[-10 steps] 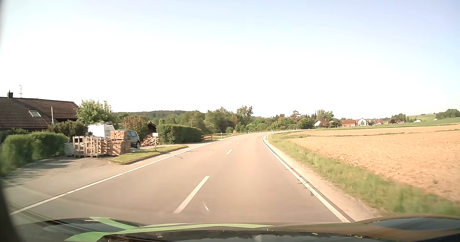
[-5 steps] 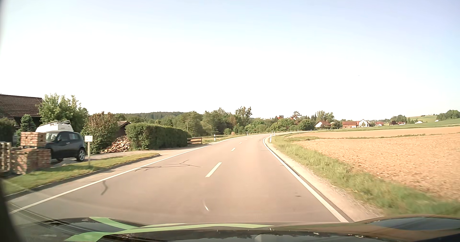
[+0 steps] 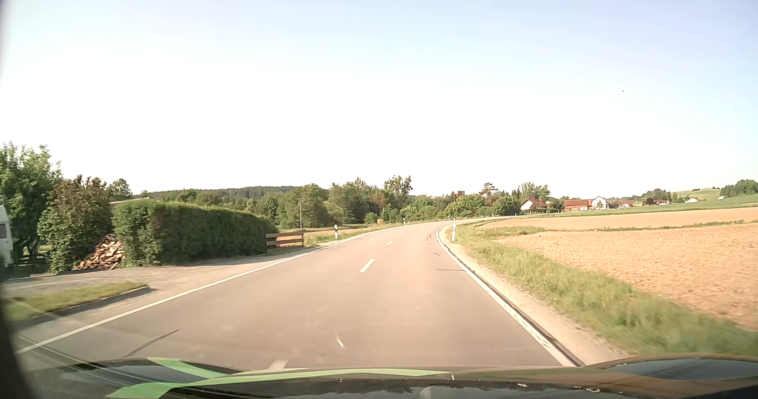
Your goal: Follow the waypoints while adhering to traffic rules and regulations
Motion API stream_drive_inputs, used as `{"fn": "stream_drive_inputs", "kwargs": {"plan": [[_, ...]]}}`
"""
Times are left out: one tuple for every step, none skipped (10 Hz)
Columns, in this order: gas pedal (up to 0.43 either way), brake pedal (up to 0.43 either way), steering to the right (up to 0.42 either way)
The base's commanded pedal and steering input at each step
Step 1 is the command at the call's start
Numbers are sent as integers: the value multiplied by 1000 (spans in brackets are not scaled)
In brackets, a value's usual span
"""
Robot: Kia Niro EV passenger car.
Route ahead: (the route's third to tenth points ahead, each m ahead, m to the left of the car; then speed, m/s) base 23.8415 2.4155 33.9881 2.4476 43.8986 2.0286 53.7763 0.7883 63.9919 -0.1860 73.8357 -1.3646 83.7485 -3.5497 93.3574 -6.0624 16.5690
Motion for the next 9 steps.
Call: {"fn": "stream_drive_inputs", "kwargs": {"plan": [[110,0,2],[110,0,2],[98,0,4],[98,0,5],[98,0,5],[98,0,5],[98,0,5],[98,0,6],[98,0,5]]}}
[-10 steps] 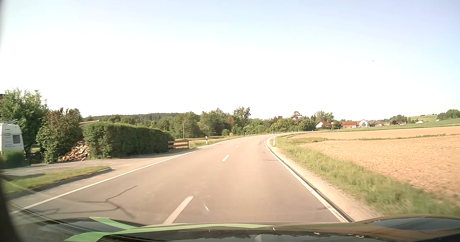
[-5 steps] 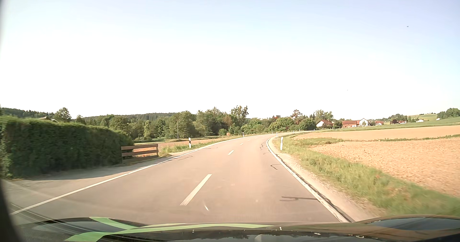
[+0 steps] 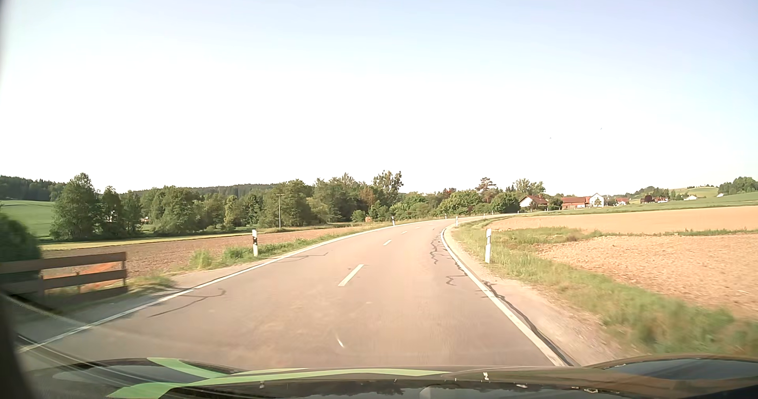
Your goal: Follow the waypoints while adhering to traffic rules and regulations
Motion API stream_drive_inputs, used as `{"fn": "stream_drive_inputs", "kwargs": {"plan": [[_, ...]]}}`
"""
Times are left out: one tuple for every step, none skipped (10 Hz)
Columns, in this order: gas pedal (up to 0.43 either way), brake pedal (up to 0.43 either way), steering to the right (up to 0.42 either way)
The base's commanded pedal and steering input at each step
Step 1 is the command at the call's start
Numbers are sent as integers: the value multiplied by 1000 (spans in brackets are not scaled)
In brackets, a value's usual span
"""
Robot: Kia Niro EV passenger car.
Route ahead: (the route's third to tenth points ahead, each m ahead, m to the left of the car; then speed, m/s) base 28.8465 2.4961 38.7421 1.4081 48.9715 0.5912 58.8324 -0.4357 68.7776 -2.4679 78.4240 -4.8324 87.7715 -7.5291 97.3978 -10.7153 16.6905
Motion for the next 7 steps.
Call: {"fn": "stream_drive_inputs", "kwargs": {"plan": [[59,0,6],[59,0,5],[59,0,6],[59,0,6],[67,0,5],[79,0,5],[98,0,6]]}}
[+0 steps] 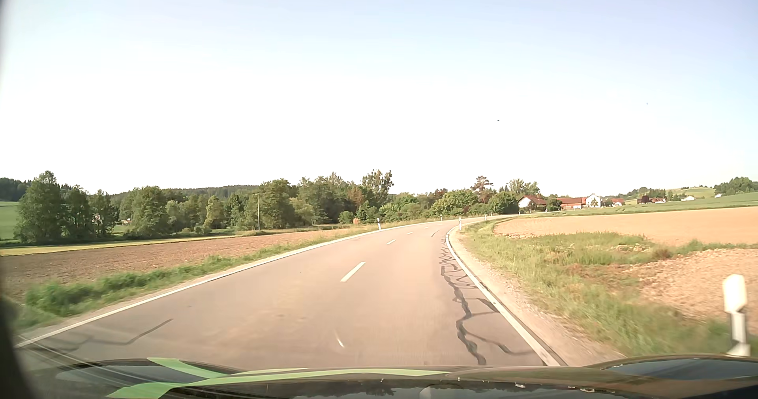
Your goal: Follow the waypoints while adhering to traffic rules and regulations
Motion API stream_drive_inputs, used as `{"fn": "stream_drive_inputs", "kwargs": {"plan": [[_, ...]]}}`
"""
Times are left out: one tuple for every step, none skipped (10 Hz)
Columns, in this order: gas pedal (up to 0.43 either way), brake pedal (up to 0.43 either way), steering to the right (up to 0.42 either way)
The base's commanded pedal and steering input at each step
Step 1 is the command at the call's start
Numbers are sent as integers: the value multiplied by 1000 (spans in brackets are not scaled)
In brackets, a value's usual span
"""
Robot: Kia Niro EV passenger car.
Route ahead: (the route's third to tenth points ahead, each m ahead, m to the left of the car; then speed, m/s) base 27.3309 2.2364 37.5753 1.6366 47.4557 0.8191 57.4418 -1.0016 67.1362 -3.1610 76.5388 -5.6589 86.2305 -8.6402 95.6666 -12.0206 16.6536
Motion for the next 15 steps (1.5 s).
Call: {"fn": "stream_drive_inputs", "kwargs": {"plan": [[98,0,7],[110,0,7],[118,0,7],[130,0,8],[130,0,8],[130,0,7],[138,0,8],[138,0,12],[138,0,16],[138,0,16],[138,0,15],[138,0,15],[138,0,15],[138,0,15],[138,0,15]]}}
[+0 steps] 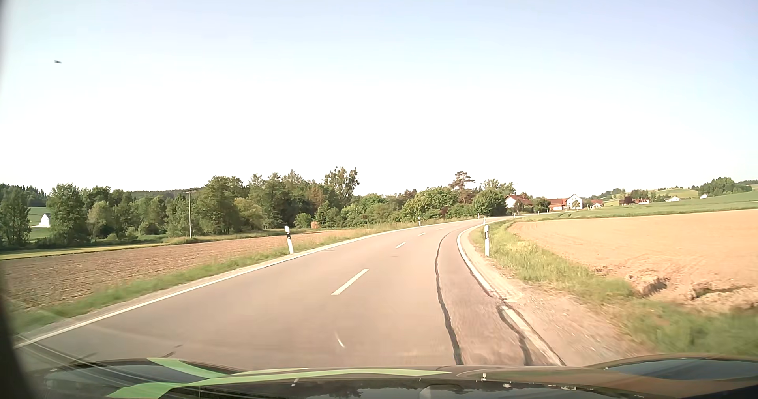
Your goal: Follow the waypoints while adhering to traffic rules and regulations
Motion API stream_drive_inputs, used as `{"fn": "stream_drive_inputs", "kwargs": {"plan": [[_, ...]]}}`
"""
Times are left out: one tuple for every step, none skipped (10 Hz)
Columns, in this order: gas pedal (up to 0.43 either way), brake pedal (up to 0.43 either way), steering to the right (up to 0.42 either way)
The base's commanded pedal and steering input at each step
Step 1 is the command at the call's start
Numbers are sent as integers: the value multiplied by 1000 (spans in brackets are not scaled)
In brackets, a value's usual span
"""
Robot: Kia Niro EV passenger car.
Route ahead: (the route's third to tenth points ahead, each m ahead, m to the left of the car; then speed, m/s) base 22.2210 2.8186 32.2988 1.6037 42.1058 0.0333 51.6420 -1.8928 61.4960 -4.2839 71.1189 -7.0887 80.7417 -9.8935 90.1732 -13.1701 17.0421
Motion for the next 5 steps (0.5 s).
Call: {"fn": "stream_drive_inputs", "kwargs": {"plan": [[138,0,15],[138,0,16],[138,0,17],[138,0,21],[138,0,24]]}}
